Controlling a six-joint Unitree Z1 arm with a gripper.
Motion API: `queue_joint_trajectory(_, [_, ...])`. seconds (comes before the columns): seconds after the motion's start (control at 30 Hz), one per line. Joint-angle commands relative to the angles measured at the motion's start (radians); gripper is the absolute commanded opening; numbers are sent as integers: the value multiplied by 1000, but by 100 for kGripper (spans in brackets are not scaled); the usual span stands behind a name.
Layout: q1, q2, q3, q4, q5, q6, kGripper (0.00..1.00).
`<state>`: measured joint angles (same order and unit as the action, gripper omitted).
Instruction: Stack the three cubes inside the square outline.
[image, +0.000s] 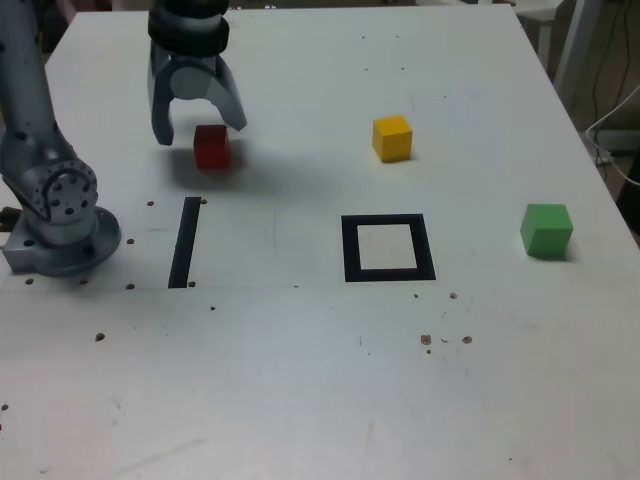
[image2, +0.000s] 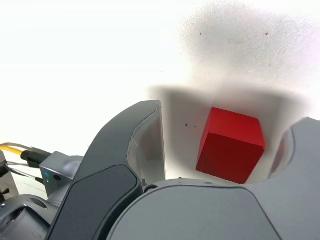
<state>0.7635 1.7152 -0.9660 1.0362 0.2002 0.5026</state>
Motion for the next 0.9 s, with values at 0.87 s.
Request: queue_joint_trajectory(0.87, [-23,20,32,-78,-31,110,45])
